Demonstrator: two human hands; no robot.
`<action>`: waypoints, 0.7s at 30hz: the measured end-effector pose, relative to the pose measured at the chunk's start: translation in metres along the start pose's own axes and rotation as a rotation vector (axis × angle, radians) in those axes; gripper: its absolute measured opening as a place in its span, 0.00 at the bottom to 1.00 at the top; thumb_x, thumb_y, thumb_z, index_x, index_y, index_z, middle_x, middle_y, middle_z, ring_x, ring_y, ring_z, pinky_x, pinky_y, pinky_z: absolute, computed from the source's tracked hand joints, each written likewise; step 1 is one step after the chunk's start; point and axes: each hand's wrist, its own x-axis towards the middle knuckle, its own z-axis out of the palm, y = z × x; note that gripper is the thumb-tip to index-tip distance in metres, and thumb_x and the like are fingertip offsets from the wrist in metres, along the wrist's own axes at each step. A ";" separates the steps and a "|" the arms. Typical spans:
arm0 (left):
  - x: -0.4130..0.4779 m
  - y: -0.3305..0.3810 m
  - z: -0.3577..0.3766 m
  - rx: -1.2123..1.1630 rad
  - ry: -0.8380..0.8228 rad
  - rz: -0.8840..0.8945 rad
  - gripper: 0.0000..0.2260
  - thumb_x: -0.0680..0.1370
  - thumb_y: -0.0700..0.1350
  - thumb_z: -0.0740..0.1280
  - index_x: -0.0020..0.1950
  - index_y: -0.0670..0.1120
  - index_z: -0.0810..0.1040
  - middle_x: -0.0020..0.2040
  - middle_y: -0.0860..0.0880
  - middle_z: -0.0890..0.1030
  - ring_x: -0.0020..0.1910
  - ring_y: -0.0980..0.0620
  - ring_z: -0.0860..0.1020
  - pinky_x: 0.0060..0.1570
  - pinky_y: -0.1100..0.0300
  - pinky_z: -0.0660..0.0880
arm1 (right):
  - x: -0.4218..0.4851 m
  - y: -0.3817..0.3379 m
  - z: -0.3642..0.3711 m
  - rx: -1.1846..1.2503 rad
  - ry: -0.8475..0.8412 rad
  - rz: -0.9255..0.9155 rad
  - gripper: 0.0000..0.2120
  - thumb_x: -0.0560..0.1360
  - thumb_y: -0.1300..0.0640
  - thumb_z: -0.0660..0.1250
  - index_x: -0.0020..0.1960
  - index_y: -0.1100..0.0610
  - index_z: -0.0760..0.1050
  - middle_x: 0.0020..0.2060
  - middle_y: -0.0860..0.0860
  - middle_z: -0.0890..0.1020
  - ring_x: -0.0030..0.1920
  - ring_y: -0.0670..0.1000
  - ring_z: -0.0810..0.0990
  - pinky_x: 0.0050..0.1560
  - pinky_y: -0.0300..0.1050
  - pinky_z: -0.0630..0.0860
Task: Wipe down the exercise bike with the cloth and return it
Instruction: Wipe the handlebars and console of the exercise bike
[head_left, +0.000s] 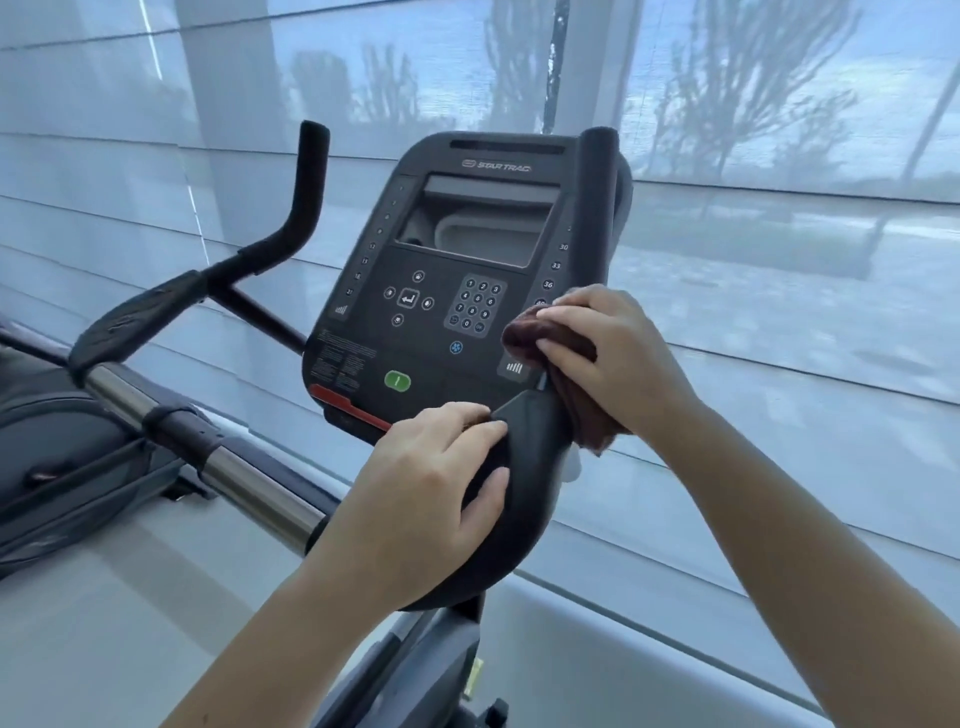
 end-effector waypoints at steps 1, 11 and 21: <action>0.000 0.000 -0.001 -0.003 -0.009 0.027 0.19 0.74 0.49 0.57 0.55 0.39 0.79 0.55 0.43 0.79 0.53 0.46 0.78 0.53 0.52 0.74 | -0.003 -0.001 0.002 0.013 0.034 0.021 0.12 0.73 0.59 0.69 0.56 0.59 0.79 0.53 0.55 0.78 0.57 0.57 0.72 0.58 0.36 0.61; 0.021 -0.015 -0.006 0.003 -0.157 0.248 0.19 0.74 0.51 0.57 0.55 0.42 0.78 0.57 0.44 0.77 0.56 0.45 0.76 0.57 0.52 0.71 | -0.054 -0.027 0.013 0.381 0.265 0.331 0.17 0.69 0.60 0.72 0.55 0.47 0.76 0.52 0.42 0.77 0.53 0.38 0.75 0.55 0.30 0.69; 0.048 -0.015 -0.001 0.012 -0.164 0.321 0.18 0.74 0.50 0.60 0.60 0.42 0.76 0.58 0.46 0.76 0.56 0.45 0.74 0.56 0.51 0.70 | -0.015 0.004 0.005 0.158 0.509 0.196 0.16 0.69 0.64 0.71 0.57 0.58 0.78 0.54 0.52 0.77 0.57 0.47 0.73 0.61 0.33 0.66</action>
